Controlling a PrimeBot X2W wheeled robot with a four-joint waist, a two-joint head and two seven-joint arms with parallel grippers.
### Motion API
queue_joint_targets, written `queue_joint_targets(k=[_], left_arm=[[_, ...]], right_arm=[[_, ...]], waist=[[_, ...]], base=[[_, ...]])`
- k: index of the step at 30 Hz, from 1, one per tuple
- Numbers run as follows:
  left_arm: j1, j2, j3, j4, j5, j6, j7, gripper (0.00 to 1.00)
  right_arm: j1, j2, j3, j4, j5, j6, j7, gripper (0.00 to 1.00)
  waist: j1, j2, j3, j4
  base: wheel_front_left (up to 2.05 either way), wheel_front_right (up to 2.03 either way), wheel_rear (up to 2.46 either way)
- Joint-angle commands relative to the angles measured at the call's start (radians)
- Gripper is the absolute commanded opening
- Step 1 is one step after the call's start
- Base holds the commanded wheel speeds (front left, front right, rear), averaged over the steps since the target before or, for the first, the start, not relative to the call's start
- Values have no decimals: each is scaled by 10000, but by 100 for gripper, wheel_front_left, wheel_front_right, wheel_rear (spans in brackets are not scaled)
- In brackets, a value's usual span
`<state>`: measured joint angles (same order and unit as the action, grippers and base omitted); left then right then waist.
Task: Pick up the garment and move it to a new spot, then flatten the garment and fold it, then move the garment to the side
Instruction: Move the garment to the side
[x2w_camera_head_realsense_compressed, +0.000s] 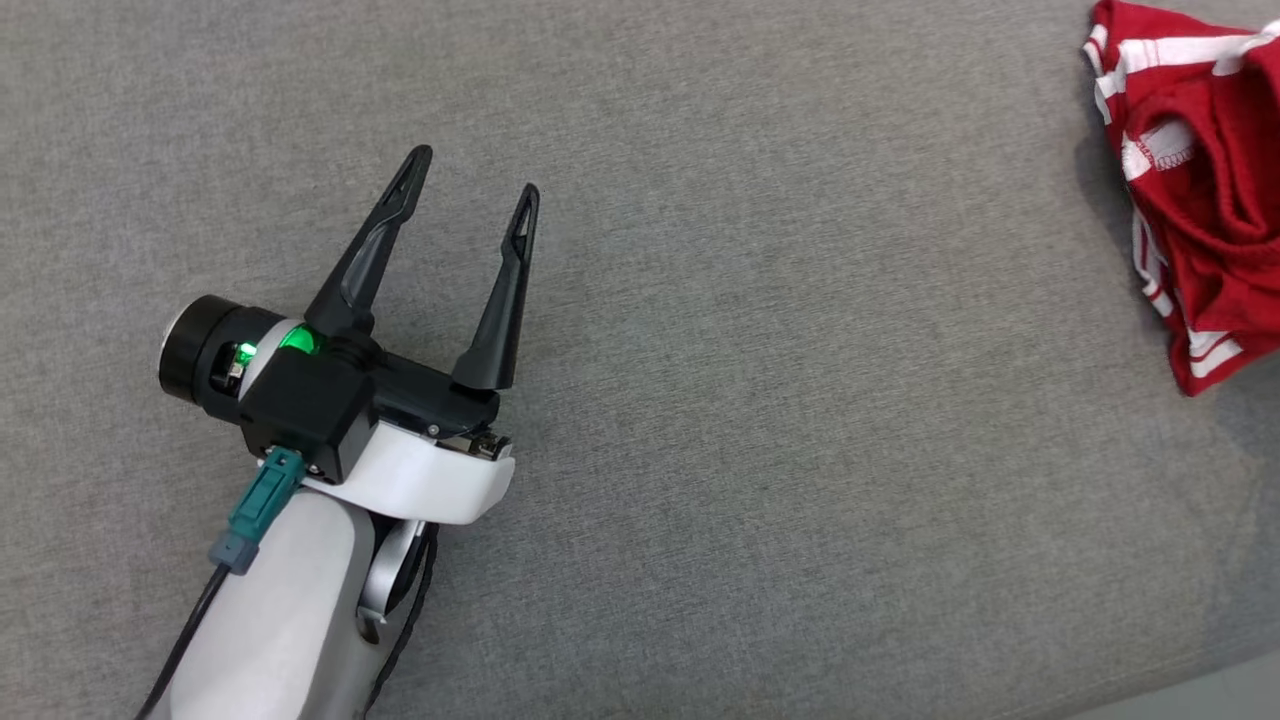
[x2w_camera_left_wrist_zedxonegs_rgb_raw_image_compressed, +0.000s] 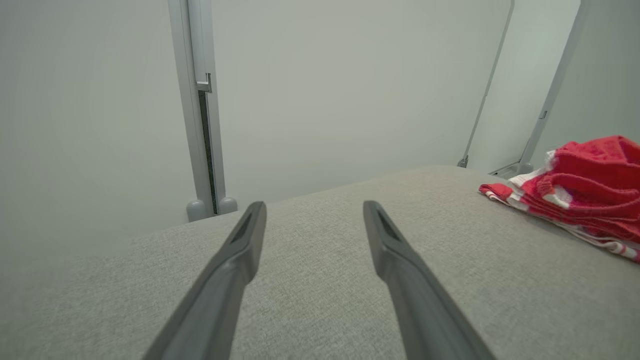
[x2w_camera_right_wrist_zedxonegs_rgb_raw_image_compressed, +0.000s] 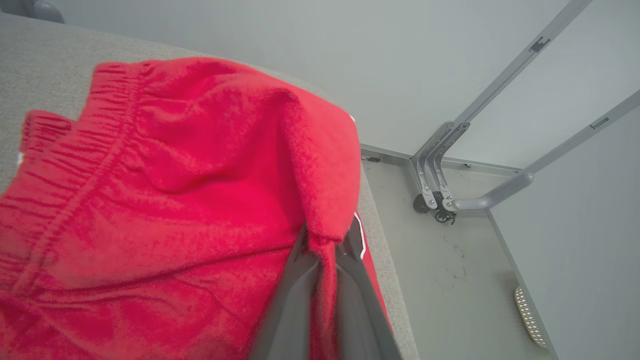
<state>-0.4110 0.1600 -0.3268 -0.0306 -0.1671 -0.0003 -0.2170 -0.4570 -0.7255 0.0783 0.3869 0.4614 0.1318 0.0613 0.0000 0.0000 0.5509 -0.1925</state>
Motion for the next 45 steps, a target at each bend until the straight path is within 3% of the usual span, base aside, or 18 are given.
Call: queue_joint_targets(k=[1, 3, 4, 11, 16, 24, 31, 39, 45], left_arm=[[-246, 31, 3, -19, 65, -46, -70, 100], [-327, 46, 5, 11, 86, -8, -83, 100], [-344, 53, 14, 16, 75, 8, -90, 100], [-76, 156, 143, 93, -43, 163, -117, 100], [355, 156, 265, 251, -202, 341, -155, 100], [1340, 212, 794, 416, -639, 797, -215, 100], [2262, 137, 1222, 622, -1028, 1239, -224, 100], [3038, 165, 1314, 1235, -1341, 1255, -216, 100], [3592, 380, 1307, 1373, -1479, 1167, -154, 100]], right_arm=[[-191, 174, 100, 287, 119, -22, -212, 0], [-327, 344, 148, 844, 148, -23, -454, 44], [-404, 466, 63, 1113, 212, -22, -651, 100], [-72, 1245, 2, 2402, 544, -22, -1973, 100], [721, 1726, -307, 2389, 825, -22, -2822, 100], [1995, 2754, -945, 399, 66, -22, -3199, 100], [3220, 4027, -1341, -2235, -1146, -22, -2643, 100], [4600, 4956, -1251, -4423, -1907, -22, -1614, 100], [5291, 5269, -1162, -5108, -2049, -22, -1051, 100]], waist=[[0, 0, 253, 245], [0, 0, 270, 284], [0, 0, 247, 291], [0, 0, -242, 173], [0, 0, -972, 88], [0, 0, -2114, 158], [0, 0, -3005, 902], [0, 0, -3974, 2175], [0, 0, -4581, 2474]], base=[[0, 0, 0], [0, 0, 0], [0, 0, 0], [0, 0, 0], [0, 0, 0], [0, 0, 0], [0, 0, 0], [0, 0, 0], [0, 0, 0]])
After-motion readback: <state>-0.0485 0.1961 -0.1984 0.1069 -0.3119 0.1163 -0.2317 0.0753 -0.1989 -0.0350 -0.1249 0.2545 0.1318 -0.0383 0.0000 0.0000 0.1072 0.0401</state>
